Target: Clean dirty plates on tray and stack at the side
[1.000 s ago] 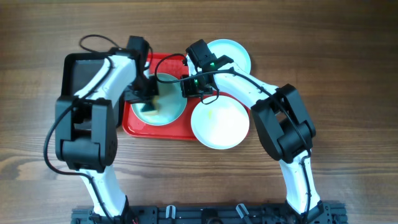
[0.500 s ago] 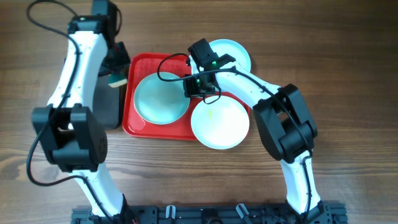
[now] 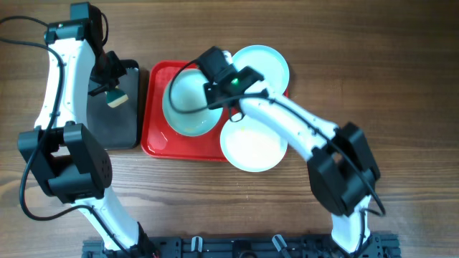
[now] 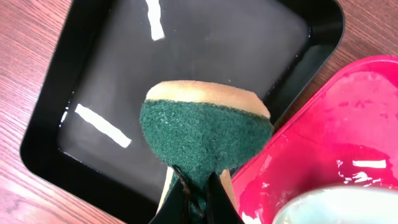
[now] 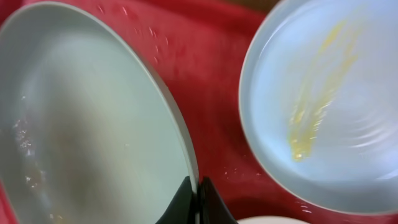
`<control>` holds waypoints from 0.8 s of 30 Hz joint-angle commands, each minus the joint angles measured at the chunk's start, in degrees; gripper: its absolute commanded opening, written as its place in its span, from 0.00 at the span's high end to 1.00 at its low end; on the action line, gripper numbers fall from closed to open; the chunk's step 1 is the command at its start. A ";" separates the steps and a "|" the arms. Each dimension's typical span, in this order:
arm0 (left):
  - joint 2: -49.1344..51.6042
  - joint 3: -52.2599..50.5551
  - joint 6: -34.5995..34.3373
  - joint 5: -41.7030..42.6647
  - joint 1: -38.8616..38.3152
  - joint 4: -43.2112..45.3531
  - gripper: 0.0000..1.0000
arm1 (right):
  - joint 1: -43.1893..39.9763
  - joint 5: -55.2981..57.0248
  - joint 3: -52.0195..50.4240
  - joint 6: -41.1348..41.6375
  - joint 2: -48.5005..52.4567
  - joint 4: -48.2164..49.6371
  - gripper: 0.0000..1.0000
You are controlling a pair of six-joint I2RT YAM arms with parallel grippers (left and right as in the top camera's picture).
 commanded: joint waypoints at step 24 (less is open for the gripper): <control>-1.42 -0.42 -1.01 0.76 0.04 -0.26 0.96 | 22.88 69.20 1.36 -7.37 -3.52 3.39 0.96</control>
